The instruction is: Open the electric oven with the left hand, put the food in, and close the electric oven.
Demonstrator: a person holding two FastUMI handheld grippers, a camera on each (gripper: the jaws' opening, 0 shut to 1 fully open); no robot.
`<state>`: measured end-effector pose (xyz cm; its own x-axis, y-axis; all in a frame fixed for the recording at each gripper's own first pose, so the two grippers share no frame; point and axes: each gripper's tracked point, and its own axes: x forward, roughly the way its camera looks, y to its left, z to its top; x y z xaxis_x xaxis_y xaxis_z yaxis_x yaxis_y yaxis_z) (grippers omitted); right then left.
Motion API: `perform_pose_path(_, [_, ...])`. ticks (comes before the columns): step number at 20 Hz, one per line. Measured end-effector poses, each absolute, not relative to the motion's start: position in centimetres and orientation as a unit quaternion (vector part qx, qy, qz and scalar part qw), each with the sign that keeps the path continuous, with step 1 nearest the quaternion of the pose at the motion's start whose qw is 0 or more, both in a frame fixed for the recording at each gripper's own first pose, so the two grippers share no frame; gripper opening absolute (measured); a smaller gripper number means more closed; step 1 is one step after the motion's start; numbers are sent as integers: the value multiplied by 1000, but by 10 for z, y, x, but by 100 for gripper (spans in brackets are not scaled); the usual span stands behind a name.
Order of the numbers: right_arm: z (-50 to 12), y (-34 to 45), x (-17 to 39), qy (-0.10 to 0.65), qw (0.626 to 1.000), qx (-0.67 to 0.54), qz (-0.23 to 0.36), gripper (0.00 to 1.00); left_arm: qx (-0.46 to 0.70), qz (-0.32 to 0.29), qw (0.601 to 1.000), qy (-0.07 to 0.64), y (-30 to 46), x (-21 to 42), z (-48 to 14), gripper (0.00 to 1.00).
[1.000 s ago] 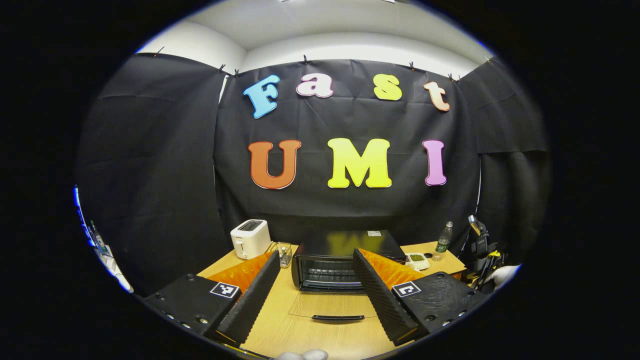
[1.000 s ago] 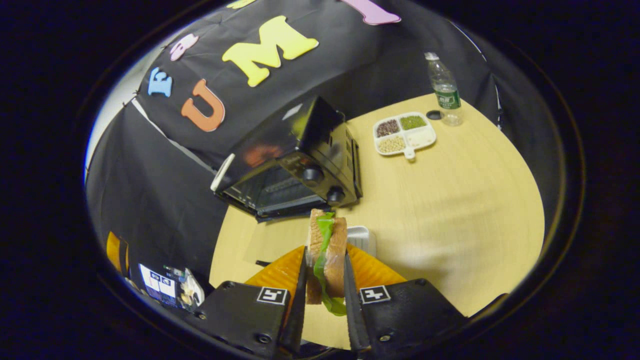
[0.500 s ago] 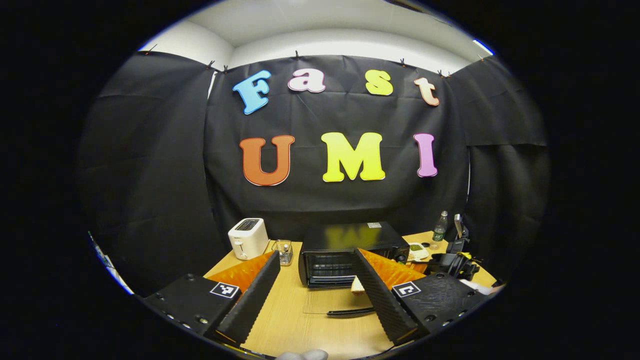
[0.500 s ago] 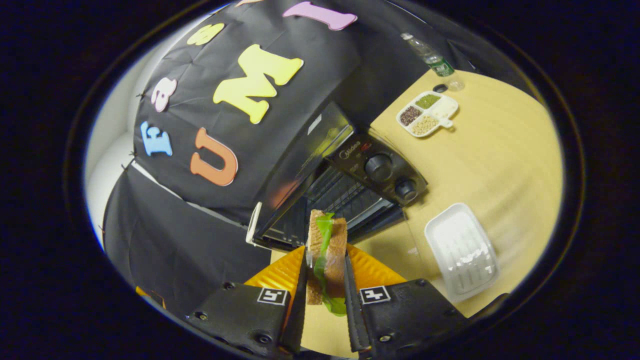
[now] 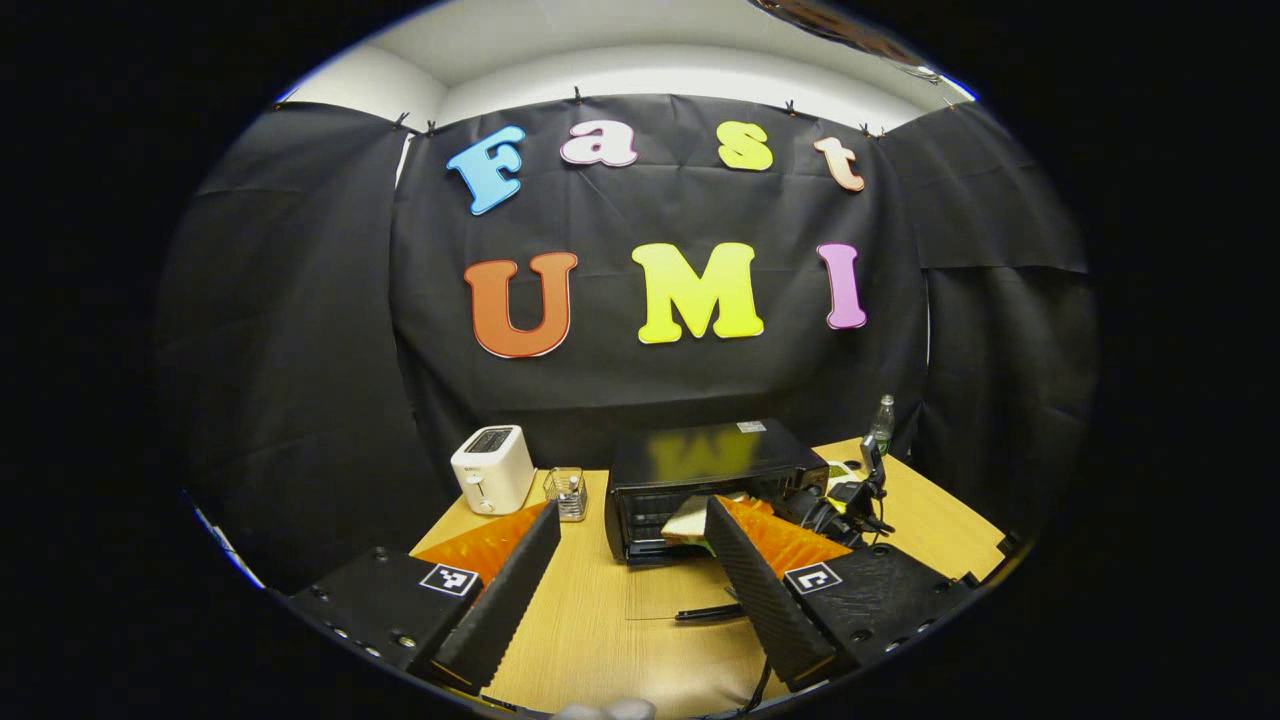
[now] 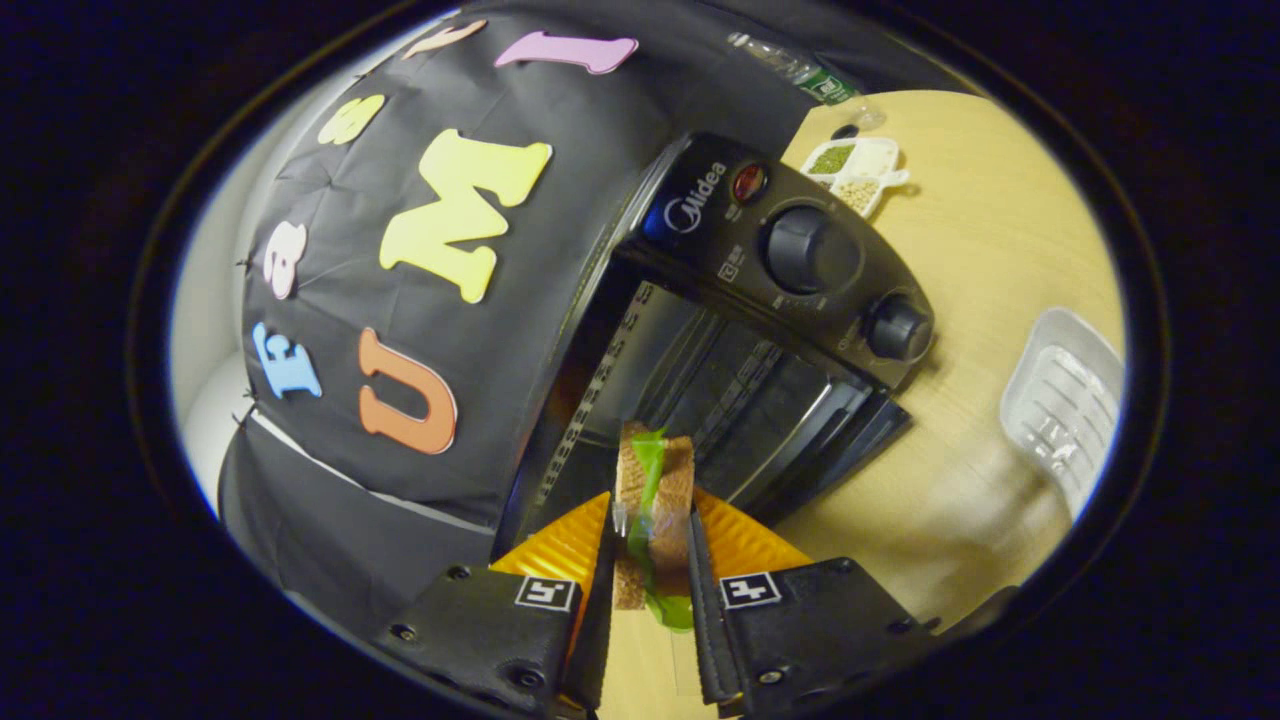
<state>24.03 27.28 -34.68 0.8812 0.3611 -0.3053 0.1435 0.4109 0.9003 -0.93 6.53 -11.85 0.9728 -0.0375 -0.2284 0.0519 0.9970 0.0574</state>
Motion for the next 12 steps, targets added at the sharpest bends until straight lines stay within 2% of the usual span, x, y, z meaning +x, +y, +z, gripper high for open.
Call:
perform_pose_path(1, [-351, 275, 247, 231, 808, 539, 62, 34, 29, -23, 992, 117, 66, -9, -121, 95])
perform_pose_path(2, [-353, 277, 253, 229, 814, 531, 56, 39, 29, -22, 992, 119, 67, -7, -124, 95])
perform_pose_path(3, [-358, 277, 258, 229, 820, 523, 49, 34, 29, -21, 992, 121, 69, -6, -126, 96])
perform_pose_path(4, [-359, 278, 261, 226, 822, 521, 49, 39, 30, -20, 992, 123, 70, -6, -128, 96])
perform_pose_path(5, [-362, 276, 264, 225, 825, 517, 45, 34, 30, -19, 992, 124, 72, -6, -129, 96])
perform_pose_path(6, [-362, 274, 267, 222, 829, 512, 43, 39, 29, -18, 992, 123, 71, -7, -129, 95])
perform_pose_path(7, [-365, 271, 269, 224, 833, 504, 38, 34, 29, -17, 992, 123, 72, -6, -130, 95])
perform_pose_path(9, [-367, 269, 271, 223, 843, 488, 34, 34, 25, -16, 992, 125, 73, -6, -133, 96])
perform_pose_path(12, [-370, 264, 271, 233, 875, 424, 22, 51, 22, -15, 992, 124, 73, -6, -133, 96])
